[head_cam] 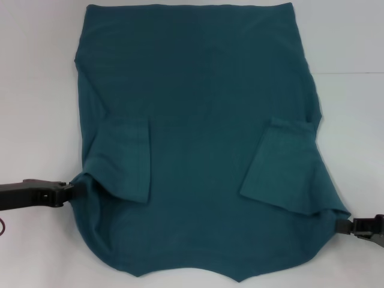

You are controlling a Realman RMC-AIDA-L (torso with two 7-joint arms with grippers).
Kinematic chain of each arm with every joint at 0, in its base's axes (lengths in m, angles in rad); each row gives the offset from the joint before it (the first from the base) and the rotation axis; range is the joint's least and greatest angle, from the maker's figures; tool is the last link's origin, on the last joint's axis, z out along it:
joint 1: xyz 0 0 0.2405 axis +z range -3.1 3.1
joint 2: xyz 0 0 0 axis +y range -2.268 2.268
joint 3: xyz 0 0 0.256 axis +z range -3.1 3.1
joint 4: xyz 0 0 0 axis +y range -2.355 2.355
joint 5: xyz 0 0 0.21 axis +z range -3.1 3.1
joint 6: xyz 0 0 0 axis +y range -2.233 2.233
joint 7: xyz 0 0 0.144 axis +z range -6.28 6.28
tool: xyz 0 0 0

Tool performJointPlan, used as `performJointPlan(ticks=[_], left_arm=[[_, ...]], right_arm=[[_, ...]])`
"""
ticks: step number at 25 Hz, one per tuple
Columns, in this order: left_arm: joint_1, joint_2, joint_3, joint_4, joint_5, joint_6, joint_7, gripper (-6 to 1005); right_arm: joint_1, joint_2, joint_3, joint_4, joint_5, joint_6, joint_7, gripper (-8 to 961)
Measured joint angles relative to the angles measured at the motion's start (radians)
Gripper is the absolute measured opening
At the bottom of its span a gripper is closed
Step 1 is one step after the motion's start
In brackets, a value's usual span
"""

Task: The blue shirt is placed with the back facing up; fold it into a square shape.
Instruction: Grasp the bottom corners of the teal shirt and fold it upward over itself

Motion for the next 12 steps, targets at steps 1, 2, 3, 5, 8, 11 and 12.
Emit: performJointPlan(ticks=[1,2,3,5,8,11,12], left_arm=[[0.001,0.002,-0.006,0.003,0.000,0.019,-0.001,28],[0.003,0.003,-0.018,0.006,0.000,0.042,-0.001,28],[0.004,0.005,-0.030,0.009,0.000,0.059,-0.001,28],[0.008,0.007,-0.061,0.016,0.000,0.099,-0.001,28],[0.022,0.008,-0.090,0.037,0.001,0.148,-0.002,28],[0.036,0.008,-0.106,0.055,0.001,0.193,-0.006,29],[0.036,0.008,-0.106,0.055,0.001,0.193,-0.006,29]], right_arm=[[-0.006,0.000,0.006,-0.004,0.000,-0.010,-0.007,22],[-0.012,0.000,0.011,-0.010,0.000,-0.019,-0.013,22],[-0.019,0.001,0.017,-0.018,0.000,-0.028,-0.019,22],[-0.033,0.003,0.025,-0.035,0.001,-0.038,-0.026,22],[-0.052,0.003,0.037,-0.048,0.001,-0.044,-0.038,22],[-0.063,-0.002,0.044,-0.050,0.001,-0.048,-0.049,22],[-0.066,-0.004,0.044,-0.050,0.001,-0.050,-0.053,22]])
